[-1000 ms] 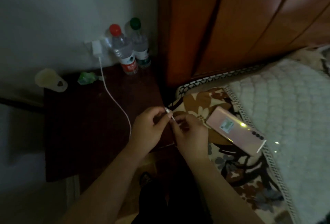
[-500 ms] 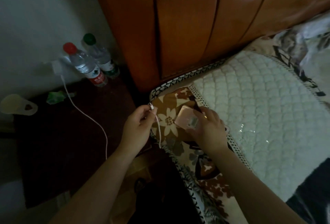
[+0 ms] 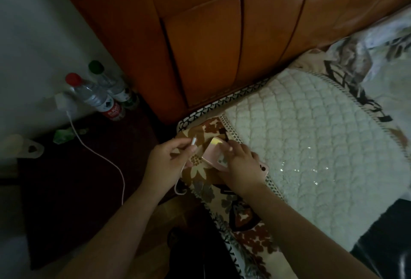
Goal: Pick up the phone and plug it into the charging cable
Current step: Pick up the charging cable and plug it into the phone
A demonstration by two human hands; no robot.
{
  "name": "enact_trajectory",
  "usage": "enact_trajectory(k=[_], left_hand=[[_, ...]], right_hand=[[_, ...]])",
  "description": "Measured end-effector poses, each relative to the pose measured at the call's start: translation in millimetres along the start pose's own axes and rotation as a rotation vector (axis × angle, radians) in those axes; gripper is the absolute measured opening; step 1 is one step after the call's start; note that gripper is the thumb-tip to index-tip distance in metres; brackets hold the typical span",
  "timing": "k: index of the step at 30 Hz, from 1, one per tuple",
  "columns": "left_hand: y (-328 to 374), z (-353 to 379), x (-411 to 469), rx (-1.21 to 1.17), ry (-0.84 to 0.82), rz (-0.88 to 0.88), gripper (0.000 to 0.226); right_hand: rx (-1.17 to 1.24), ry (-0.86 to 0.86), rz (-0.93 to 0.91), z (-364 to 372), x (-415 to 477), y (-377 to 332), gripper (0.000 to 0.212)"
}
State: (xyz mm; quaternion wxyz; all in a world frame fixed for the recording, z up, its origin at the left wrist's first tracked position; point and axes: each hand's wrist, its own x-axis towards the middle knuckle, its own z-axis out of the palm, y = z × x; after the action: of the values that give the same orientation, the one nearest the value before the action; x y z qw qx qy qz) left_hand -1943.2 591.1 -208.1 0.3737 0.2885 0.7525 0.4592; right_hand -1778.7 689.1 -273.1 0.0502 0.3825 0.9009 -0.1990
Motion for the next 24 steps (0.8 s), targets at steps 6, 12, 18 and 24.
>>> enact_trajectory(k=[6, 12, 18, 24], left_hand=[[42.4, -15.6, -12.2, -0.012, 0.026, 0.090, 0.019], [92.2, -27.2, -30.4, 0.079, 0.009, 0.215, 0.021], [119.6, -35.7, -53.1, 0.084, 0.037, 0.362, 0.026], [131.7, -37.5, -73.7, -0.049, 0.077, 0.415, 0.020]], right_hand=[[0.259, 0.084, 0.035, -65.1, -14.0, -3.4, 0.074], [0.348, 0.199, -0.059, -136.7, -42.7, -7.5, 0.077], [0.339, 0.255, -0.190, -183.9, -66.4, -10.9, 0.072], [0.394, 0.297, -0.265, -199.1, -80.3, -19.6, 0.072]])
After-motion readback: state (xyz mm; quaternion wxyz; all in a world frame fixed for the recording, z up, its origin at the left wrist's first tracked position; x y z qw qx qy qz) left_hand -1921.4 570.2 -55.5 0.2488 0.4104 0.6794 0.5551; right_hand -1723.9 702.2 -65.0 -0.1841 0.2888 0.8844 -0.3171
